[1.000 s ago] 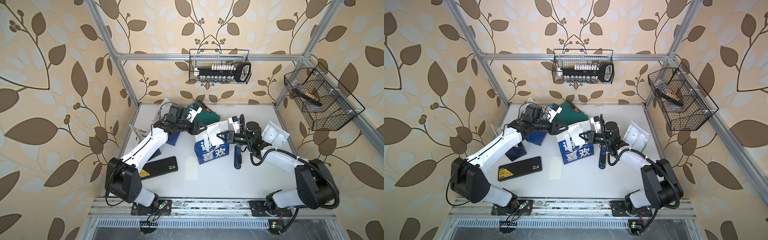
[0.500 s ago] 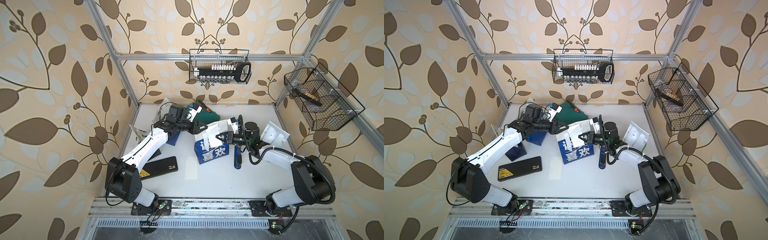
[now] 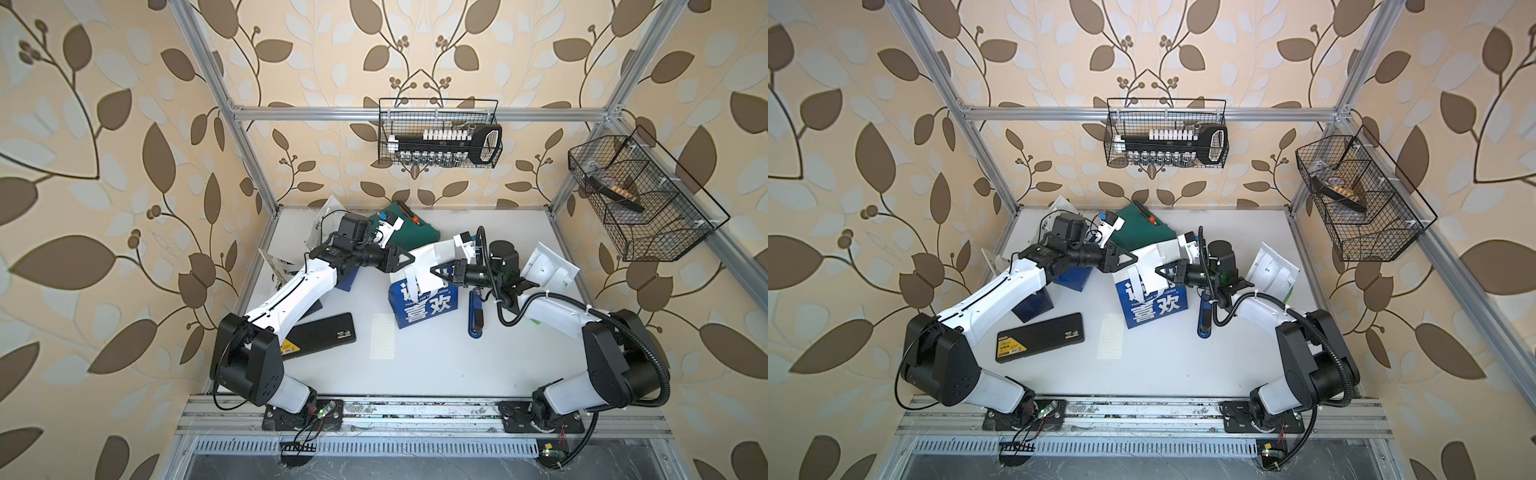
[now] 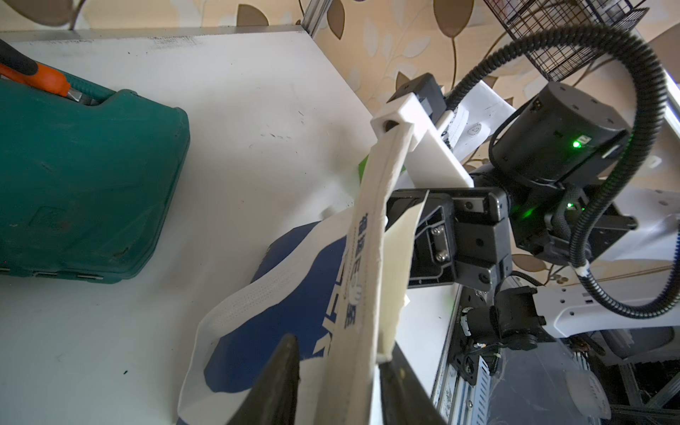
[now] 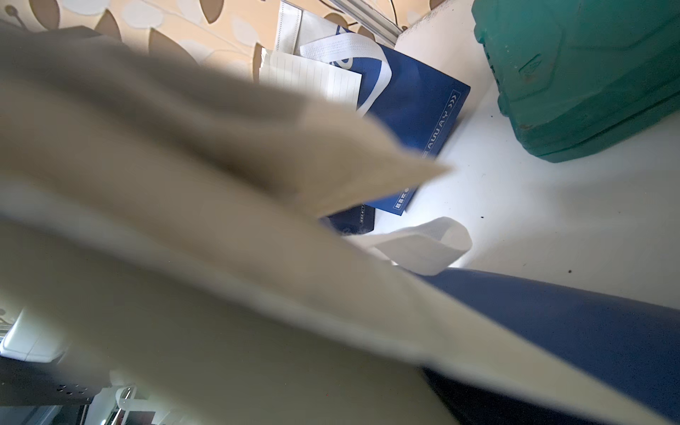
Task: Staple the receipts to the bags
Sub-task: Hold the receipt from the takeout bag.
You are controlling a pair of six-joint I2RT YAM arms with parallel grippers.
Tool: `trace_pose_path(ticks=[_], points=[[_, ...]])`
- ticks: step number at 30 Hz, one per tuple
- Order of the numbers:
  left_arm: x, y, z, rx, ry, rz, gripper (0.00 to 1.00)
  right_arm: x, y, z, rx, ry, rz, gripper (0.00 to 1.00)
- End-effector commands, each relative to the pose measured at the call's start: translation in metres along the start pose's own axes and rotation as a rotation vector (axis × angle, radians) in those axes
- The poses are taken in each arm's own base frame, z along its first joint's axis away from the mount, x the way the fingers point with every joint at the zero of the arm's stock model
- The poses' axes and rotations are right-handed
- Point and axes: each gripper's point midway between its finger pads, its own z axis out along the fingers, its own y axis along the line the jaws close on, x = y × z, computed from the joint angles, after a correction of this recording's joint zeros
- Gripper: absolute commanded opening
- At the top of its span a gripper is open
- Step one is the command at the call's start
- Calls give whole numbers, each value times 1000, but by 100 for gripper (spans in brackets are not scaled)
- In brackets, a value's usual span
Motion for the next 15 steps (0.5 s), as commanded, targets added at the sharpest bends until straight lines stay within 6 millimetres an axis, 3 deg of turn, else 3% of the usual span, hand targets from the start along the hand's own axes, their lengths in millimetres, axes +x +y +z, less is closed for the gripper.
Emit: trace_pose_path(ticks=[1, 6, 13, 15], points=[[-14, -21, -8, 56, -51, 45, 36, -6, 4, 4, -9, 0, -2, 0], [-19, -23, -7, 68, -57, 46, 29, -4, -2, 8, 4, 19, 22, 0], [-13, -20, -1, 64, -26, 27, 0, -4, 1, 8, 0, 17, 13, 0], [-13, -19, 0, 60, -20, 24, 0, -4, 1, 7, 5, 20, 8, 0]])
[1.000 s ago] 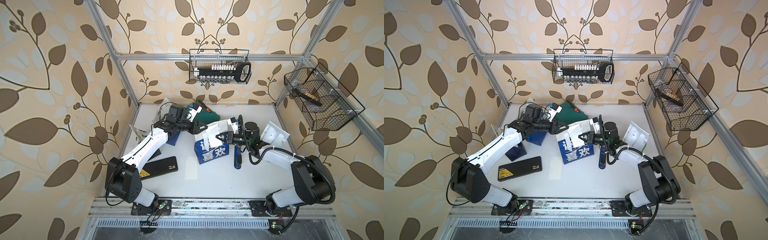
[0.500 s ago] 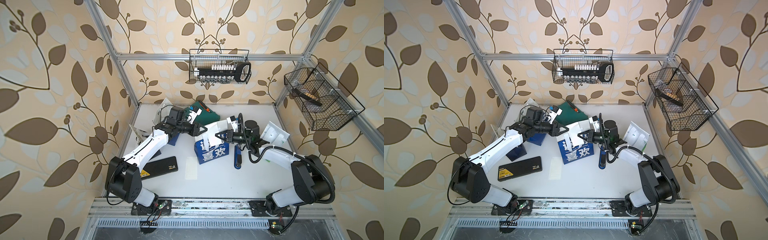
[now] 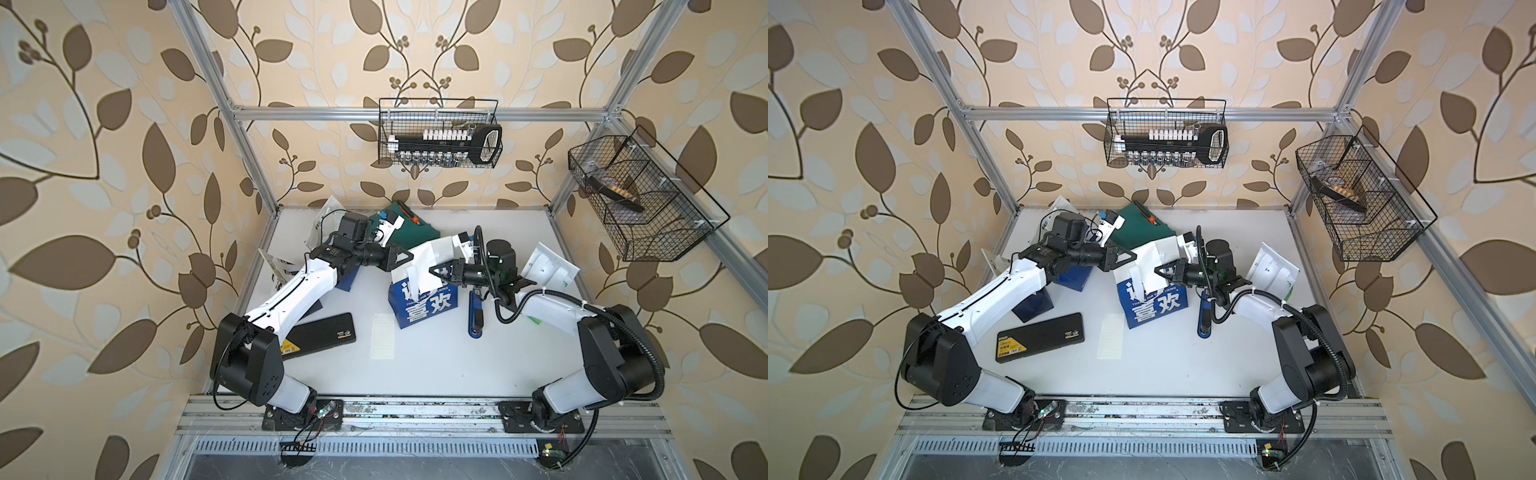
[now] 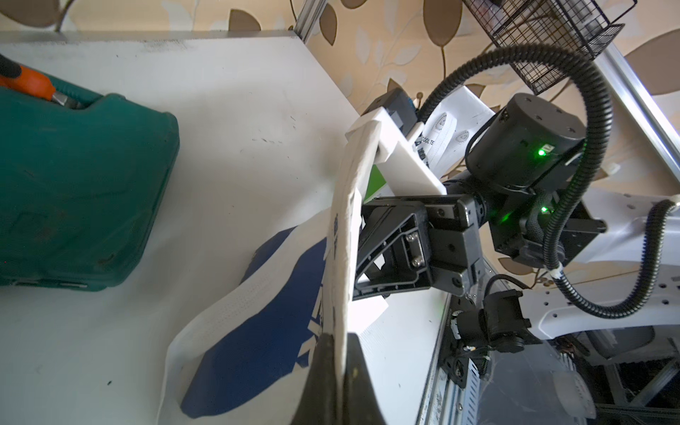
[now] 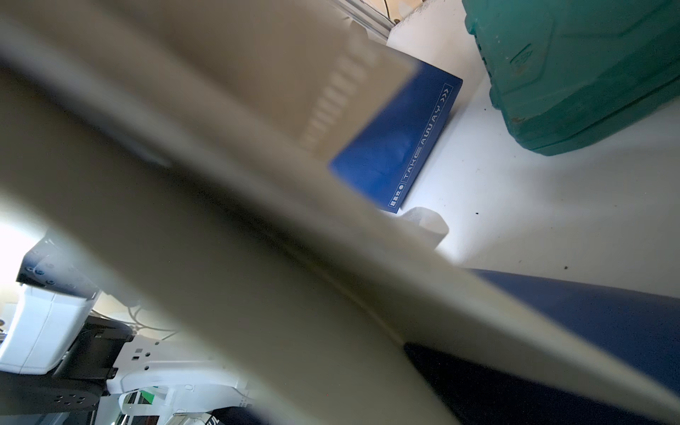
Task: Staple the receipts to the bags
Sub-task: Hold the receipt from the takeout bag.
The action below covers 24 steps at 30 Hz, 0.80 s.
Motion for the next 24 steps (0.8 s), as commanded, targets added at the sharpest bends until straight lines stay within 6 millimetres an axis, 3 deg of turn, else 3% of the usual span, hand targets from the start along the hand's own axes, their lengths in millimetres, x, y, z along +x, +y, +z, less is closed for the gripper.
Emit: trace_pose_path(ticks=[1, 5, 6, 9, 11, 14, 20, 24], points=[[-10, -11, 0, 28, -14, 36, 0, -4, 12, 1, -10, 7, -29, 5], [-12, -5, 1, -26, -8, 52, 0, -7, 16, -17, 102, -28, -108, 42], [-10, -3, 2, -43, 0, 60, 0, -9, 17, -25, 150, -52, -141, 47], [-7, 0, 2, -85, 25, 93, 0, -26, 12, -69, 386, -222, -238, 54], [-7, 0, 2, -102, 31, 107, 0, -31, -6, -110, 604, -340, -242, 56], [-8, 0, 3, -112, 23, 105, 0, -16, -34, -136, 783, -328, -257, 58], [-13, -2, 2, -118, 3, 103, 0, 46, -105, -140, 960, -108, -83, 58], [-15, -3, 1, -118, -6, 105, 0, 68, -131, -127, 962, -25, -18, 59]])
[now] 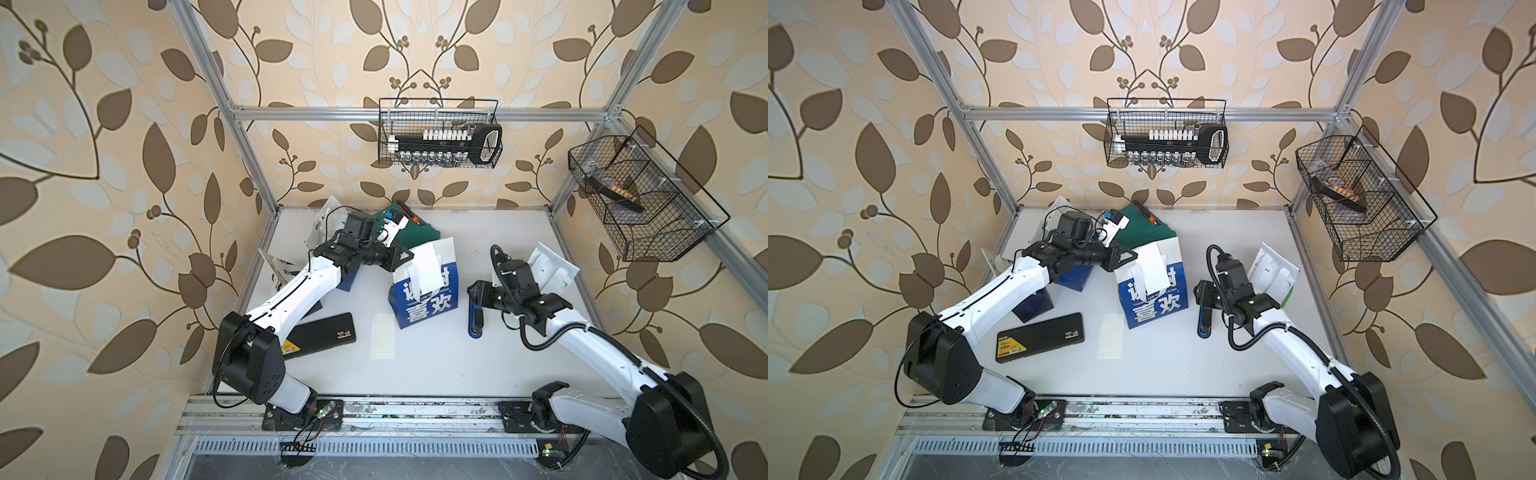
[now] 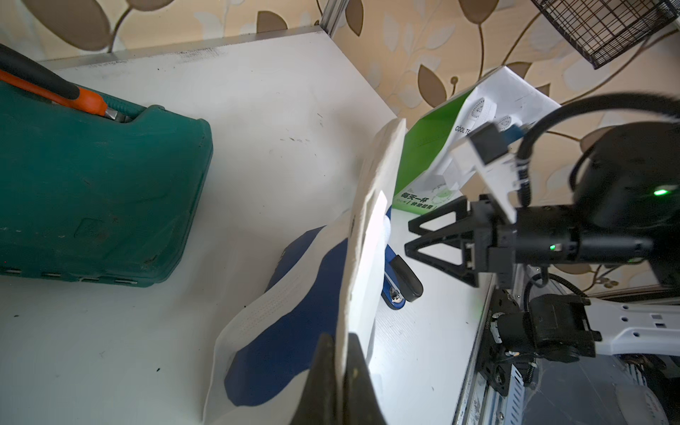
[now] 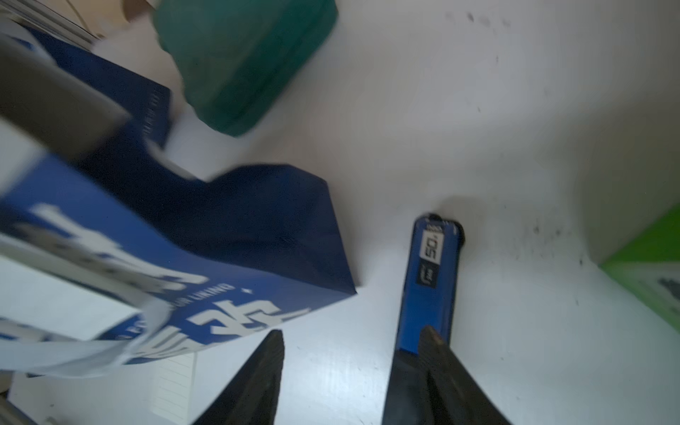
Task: Staple the receipts to the bags
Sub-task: Hold the receipt from the takeout bag, then pick up the stapler from the center of the board.
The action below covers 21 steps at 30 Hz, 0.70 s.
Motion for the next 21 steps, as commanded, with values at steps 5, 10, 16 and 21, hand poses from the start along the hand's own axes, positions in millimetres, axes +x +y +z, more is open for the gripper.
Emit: trace_pose_path(ticks=[5, 10, 16, 21], points=[[-14, -11, -6, 4, -37, 29, 0, 31, -21, 29, 94, 153, 2, 58], [-12, -12, -8, 1, -37, 30, 0, 44, -26, 44, 126, 236, 1, 49], [-12, -13, -8, 2, -40, 26, 0, 41, -26, 47, 136, 246, -3, 13], [-11, -13, -7, 3, -36, 22, 0, -7, -22, 13, 162, 45, -13, 0]])
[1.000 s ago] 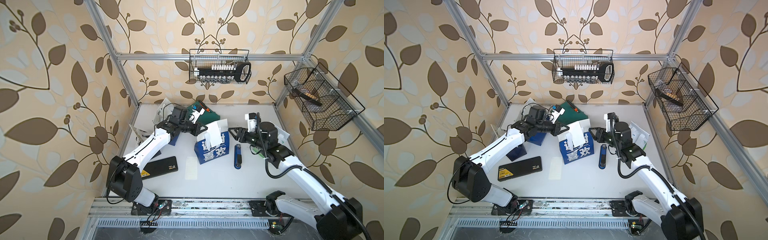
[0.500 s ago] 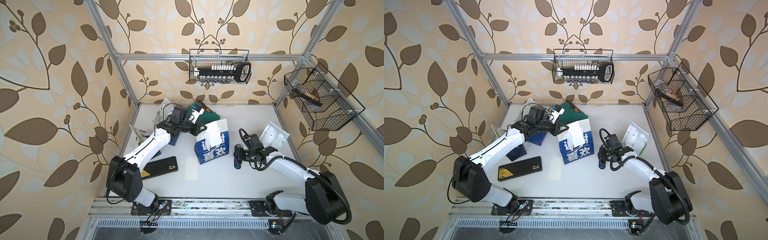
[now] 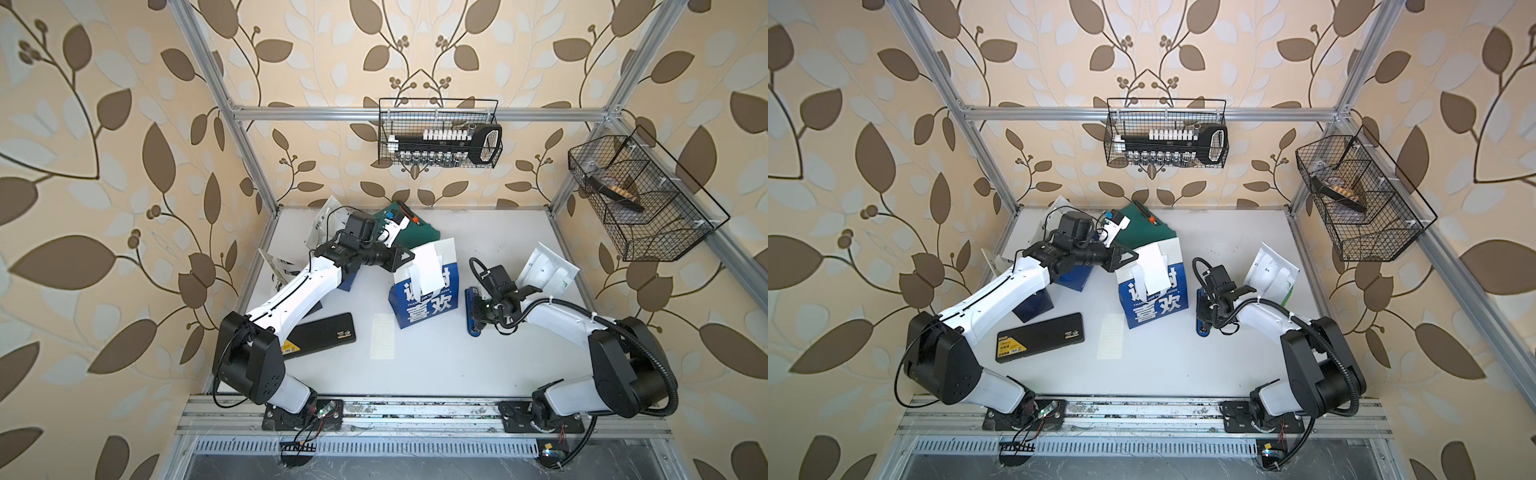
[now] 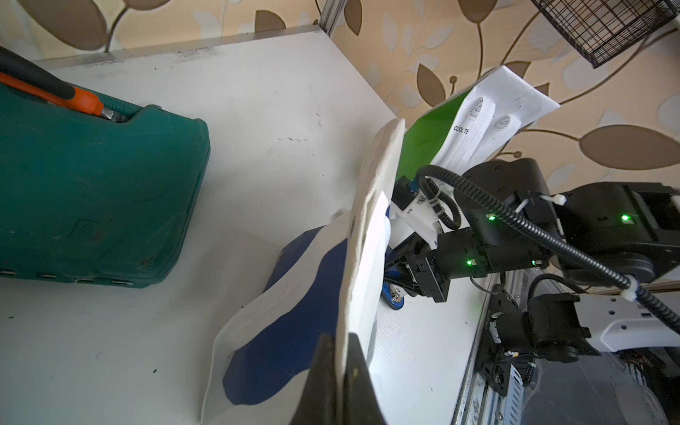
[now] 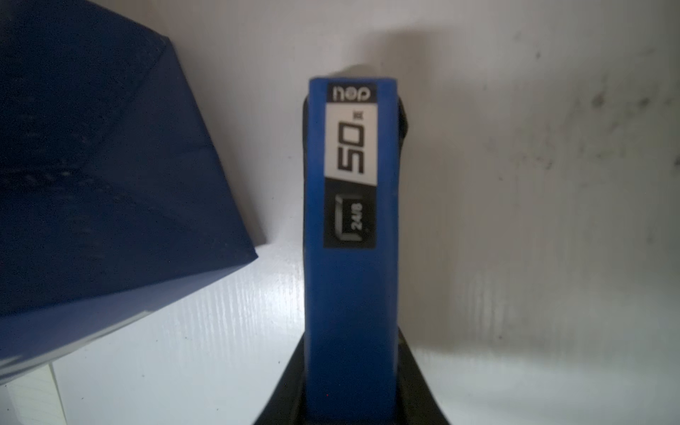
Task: Staple the receipts to the bags
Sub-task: Pick up the stapler from the center of the board, then place the stapler in the takeout bag.
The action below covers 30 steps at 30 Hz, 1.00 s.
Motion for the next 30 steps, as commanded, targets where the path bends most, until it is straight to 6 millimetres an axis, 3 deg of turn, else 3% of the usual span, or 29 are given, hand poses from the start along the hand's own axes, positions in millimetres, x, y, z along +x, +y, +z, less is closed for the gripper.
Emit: trace_pose_path(ticks=[1, 4, 7, 9, 11, 13, 15, 18, 21, 26, 30], points=[[-11, -12, -8, 5, -37, 23, 0, -49, 3, -49, 14, -227, 6, 0], [-10, -12, -6, 10, -33, 21, 0, -93, 11, -108, -2, -461, 23, 0], [-8, -12, -5, 9, -29, 16, 0, -136, 31, -176, -55, -707, 29, 0], [-8, -12, -4, 9, -29, 11, 0, -160, 55, -223, -97, -867, 1, 0], [-7, -12, -3, 11, -25, 3, 0, -178, 83, -257, -163, -975, -29, 0], [-8, -12, -3, 13, -26, -4, 0, -190, 113, -276, -253, -1029, -48, 0], [-8, -13, -3, 17, -25, -10, 0, -199, 148, -287, -364, -1064, -73, 0], [-9, -14, -2, 25, -29, -16, 0, -209, 188, -287, -479, -1107, -99, 0], [-10, -16, -2, 29, -29, -18, 0, -219, 219, -284, -556, -1133, -116, 0], [-12, -18, -3, 30, -39, -26, 0, -228, 248, -267, -587, -1122, -124, 0], [-19, -20, -4, 34, -63, -41, 0, -216, 259, -253, -574, -1075, -156, 0]])
